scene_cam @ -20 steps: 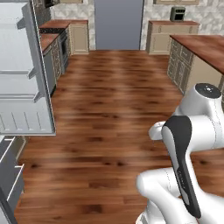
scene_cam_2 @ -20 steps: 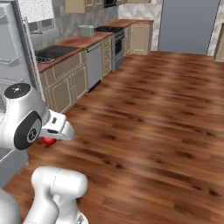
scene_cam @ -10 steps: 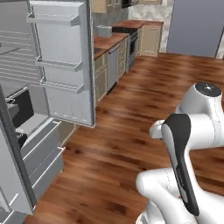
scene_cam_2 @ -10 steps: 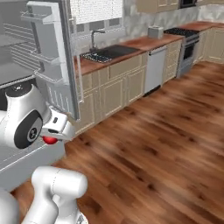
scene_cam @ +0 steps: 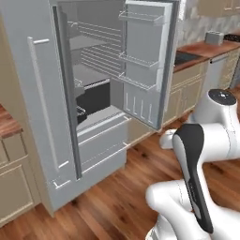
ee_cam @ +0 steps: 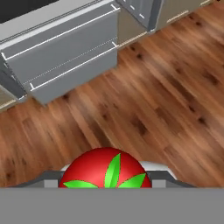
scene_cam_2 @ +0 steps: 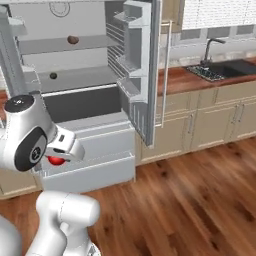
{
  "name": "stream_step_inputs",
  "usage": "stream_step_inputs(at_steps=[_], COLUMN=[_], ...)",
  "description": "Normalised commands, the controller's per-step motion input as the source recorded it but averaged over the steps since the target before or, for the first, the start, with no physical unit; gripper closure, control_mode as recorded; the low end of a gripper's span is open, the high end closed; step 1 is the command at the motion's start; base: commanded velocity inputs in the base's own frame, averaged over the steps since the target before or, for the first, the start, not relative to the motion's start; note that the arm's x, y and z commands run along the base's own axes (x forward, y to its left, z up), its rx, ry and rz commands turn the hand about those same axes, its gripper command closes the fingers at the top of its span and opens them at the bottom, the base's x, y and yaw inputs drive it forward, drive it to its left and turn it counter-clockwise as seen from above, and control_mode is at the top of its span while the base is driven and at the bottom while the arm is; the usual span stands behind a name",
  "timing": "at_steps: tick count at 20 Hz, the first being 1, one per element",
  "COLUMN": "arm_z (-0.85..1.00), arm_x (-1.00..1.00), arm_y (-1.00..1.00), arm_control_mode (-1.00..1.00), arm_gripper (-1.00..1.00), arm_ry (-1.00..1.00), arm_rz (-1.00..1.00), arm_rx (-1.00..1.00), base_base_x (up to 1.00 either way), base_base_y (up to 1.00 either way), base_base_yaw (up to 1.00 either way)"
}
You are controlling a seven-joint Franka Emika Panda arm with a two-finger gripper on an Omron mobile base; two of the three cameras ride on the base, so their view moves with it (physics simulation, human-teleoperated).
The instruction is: Place the tomato in the correct fridge rack based on whether it is a fruit or vegetable. Finally, close the fridge door.
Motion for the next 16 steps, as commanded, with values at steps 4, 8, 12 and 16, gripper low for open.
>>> stream_step_inputs(at_steps=[4,8,12,16], arm_z=[0.0,0.0,0.0,0.0], arm_x=[0.0,0.0,0.0,0.0], arm_y=[0.0,0.0,0.0,0.0], arm_control_mode=[1.0,1.0,1.0,1.0], arm_gripper=[1.0,1.0,1.0,1.0], arm_ry=[0.0,0.0,0.0,0.0], arm_rz=[0.0,0.0,0.0,0.0], arm_rx=[0.0,0.0,0.0,0.0], base_base_x=[0.4,0.36,0.05,0.09], base_base_y=[-0.69,-0.65,-0.11,0.0], base_base_yaw=[0.66,0.65,0.17,0.0])
